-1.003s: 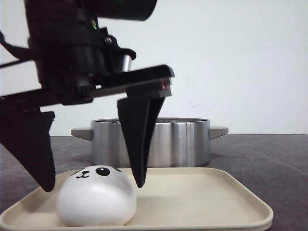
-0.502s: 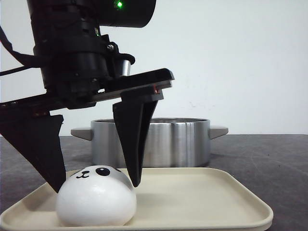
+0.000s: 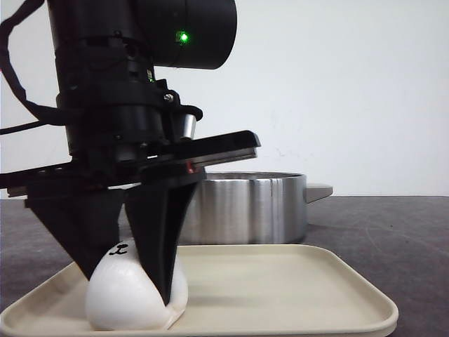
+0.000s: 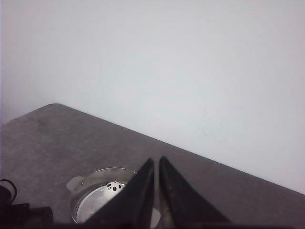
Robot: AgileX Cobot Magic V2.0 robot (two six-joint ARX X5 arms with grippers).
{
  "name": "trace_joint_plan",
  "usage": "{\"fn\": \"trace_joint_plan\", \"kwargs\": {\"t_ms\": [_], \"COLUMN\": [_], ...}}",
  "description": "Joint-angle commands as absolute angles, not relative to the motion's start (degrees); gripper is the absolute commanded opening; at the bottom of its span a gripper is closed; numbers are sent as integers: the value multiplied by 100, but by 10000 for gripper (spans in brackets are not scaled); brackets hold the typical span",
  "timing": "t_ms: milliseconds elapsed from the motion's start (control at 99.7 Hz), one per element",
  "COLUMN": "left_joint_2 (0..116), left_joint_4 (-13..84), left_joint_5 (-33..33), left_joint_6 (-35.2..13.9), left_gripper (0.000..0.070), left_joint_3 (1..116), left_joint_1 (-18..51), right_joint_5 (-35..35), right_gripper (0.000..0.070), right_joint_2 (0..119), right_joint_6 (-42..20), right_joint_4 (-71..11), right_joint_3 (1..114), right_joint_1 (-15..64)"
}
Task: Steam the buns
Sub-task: 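Close the left gripper on the last panda bun, then lift the bun with the left gripper and lower it into the pot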
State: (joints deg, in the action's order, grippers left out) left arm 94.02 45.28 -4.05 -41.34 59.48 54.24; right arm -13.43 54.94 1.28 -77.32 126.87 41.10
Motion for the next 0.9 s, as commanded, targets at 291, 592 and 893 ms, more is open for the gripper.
{"fn": "trace_joint_plan", "kwargs": {"t_ms": [291,592,893], "left_joint_2": [8938,9050,9592], "left_joint_4": [5920,5896,5614], "left_joint_5": [-248,-172,-521], "left_joint_6": [-2928,-2646,-2545], "left_gripper": [0,1,3], "left_joint_3": [9048,9712,9714], "left_joint_1": [5651,4436,3573], "right_joint_5": [-1334,-1334,-1343], "right_gripper": [10,10,10], "right_joint_2": [5531,5531,5531], "right_joint_6": [82,82,82], "right_joint_4": [-8141,-8141,-8141], "right_joint_3": [12814,12814,12790], "right_joint_1": [4150,4150,4150]}}
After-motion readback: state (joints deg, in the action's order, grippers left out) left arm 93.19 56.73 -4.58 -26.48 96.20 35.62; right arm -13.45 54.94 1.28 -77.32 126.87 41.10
